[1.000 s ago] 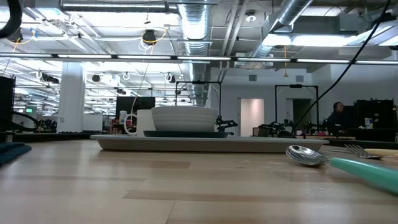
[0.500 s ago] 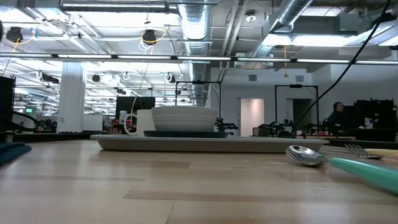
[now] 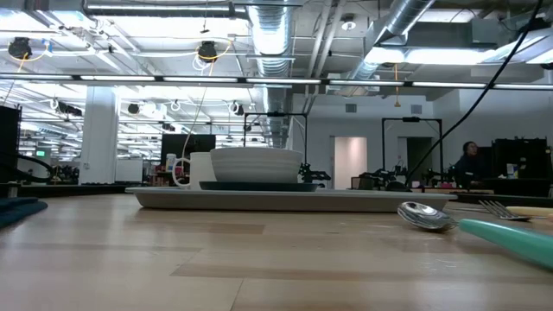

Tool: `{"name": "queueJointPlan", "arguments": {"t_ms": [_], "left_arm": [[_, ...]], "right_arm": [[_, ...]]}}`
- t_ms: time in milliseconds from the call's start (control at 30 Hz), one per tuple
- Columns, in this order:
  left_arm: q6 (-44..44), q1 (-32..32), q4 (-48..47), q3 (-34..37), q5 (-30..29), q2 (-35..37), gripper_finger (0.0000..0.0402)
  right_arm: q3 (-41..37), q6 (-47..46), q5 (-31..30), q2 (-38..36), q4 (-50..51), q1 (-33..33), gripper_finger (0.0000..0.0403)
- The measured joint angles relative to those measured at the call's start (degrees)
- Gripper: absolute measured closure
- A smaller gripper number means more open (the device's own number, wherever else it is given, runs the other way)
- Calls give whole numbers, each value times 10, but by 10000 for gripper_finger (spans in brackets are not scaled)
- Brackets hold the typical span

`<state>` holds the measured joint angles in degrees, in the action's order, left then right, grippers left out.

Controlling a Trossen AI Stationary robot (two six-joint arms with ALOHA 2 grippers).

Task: Set up tray
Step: Put the blue napkin on the gray serving tray to the right of the green plate

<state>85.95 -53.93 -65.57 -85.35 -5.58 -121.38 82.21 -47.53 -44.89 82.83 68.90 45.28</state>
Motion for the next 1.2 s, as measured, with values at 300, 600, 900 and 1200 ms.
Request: {"name": "queueJointPlan", "arguments": {"t_ms": [300, 600, 900, 1200], "left_arm": [[-37, 2, 66, 31, 19, 2, 297], [-81, 1, -4, -36, 14, -12, 391], [-152, 40, -246, -261, -87, -5, 398], [-400, 167, -242, -480, -188, 9, 400]], "right_arm": [[0, 1, 0, 0, 0, 0, 270], [0, 13, 0, 0, -4, 0, 272], [0, 15, 0, -9, 17, -8, 290], [0, 15, -34, -60, 51, -7, 290]]}}
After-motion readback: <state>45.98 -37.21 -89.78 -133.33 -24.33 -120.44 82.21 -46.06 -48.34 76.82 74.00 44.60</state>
